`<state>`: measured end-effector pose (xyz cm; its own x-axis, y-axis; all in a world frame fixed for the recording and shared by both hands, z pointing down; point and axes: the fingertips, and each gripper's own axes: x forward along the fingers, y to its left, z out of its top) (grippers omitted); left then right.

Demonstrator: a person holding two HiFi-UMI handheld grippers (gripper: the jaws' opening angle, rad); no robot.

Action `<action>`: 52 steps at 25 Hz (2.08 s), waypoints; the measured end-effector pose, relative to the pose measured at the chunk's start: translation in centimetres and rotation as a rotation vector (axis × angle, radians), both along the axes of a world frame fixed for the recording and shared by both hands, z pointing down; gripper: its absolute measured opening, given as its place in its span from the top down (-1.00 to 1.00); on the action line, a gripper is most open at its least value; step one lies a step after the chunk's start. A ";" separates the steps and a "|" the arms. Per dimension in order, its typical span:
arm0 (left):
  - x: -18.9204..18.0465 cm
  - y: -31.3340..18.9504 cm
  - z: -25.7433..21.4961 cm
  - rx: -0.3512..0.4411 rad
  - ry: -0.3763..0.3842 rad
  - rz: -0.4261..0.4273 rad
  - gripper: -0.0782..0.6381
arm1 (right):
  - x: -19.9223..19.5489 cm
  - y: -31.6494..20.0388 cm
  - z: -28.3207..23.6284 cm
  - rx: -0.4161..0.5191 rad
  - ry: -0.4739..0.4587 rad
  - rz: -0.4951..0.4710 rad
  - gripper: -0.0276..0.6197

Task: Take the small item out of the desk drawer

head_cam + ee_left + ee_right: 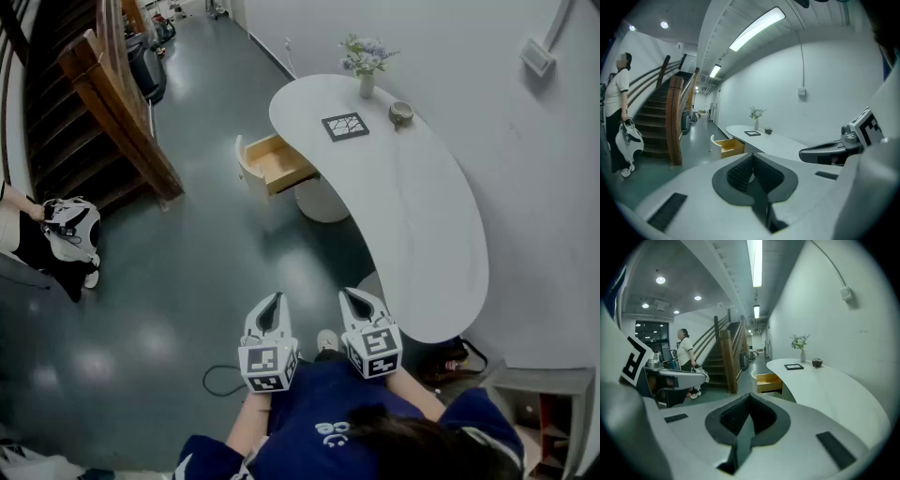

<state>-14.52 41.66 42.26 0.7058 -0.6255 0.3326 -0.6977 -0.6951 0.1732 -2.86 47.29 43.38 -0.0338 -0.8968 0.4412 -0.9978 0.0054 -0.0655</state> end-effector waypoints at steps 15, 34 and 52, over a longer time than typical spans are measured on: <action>-3.0 -1.1 1.1 -0.004 0.003 0.047 0.77 | -2.4 -1.4 0.8 0.038 -0.075 0.059 0.89; 0.5 -9.3 2.0 -0.020 0.000 -0.101 0.77 | 2.0 -11.8 2.7 -0.027 -0.015 -0.096 0.89; 12.2 -17.1 2.5 0.006 -0.102 -0.112 0.77 | 10.5 -22.0 3.6 -0.015 -0.126 -0.243 0.89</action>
<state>-2.28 24.60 44.74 0.5946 -0.7004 0.3948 -0.7845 -0.6130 0.0939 7.62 25.24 46.95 -0.3028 -0.8489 0.4332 -0.9514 0.2422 -0.1905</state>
